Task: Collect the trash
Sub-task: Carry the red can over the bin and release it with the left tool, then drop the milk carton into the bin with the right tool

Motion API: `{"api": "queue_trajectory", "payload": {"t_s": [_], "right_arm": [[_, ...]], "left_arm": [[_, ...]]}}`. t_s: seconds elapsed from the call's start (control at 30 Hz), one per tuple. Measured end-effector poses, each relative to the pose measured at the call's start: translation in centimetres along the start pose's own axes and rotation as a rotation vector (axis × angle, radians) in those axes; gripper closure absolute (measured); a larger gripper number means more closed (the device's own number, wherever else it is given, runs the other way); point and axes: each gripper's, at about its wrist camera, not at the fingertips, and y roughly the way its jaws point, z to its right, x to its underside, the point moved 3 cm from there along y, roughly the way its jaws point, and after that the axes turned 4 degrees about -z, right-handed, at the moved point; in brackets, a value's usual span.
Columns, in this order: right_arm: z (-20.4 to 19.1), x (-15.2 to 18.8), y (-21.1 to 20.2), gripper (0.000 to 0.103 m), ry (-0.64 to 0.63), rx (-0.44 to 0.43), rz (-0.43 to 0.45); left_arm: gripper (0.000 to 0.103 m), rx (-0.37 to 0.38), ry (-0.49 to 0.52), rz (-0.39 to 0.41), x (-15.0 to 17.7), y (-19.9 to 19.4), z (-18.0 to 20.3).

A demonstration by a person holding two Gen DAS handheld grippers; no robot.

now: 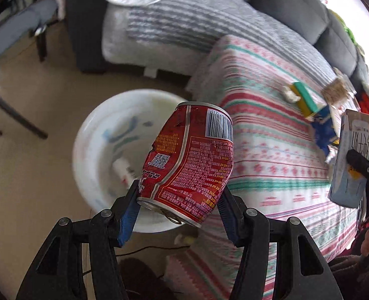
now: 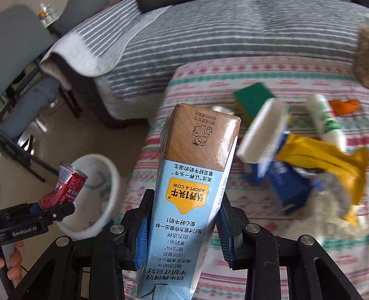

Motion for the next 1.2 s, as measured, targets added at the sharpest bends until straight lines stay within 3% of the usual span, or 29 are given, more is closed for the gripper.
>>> {"api": "queue_trajectory", "payload": {"t_s": [0.17,0.43,0.47,0.5,0.57,0.77,1.2], "right_arm": [[-3.6,0.0,3.8,0.062,-0.069,-0.041,-0.053],[-6.6,0.0,8.5,0.062,-0.088,-0.095,-0.11],[-6.8,0.0,8.7,0.062,-0.089,-0.101,-0.112],[-7.0,-0.1,8.9,0.062,-0.092,-0.104,-0.114],[-7.5,-0.1,9.6,0.062,-0.097,-0.106,-0.119],[-9.1,-0.4,11.6,0.062,-0.097,-0.139,-0.15],[-13.4,-0.4,15.3,0.062,-0.126,-0.2,-0.17]], "left_arm": [[0.042,-0.025,-0.053,-0.031,-0.4,1.6,-2.9],[0.041,-0.055,-0.062,-0.019,-1.6,2.9,-4.3],[0.035,-0.07,-0.078,-0.014,-1.8,2.8,-4.6],[0.02,-0.087,-0.091,-0.003,-1.8,2.5,-4.9],[0.01,-0.15,-0.115,0.04,-1.7,1.5,-5.6],[0.007,-0.263,-0.154,0.093,-1.5,-0.9,-7.9],[0.007,-0.279,-0.213,0.082,1.1,-2.6,-11.6]]}}
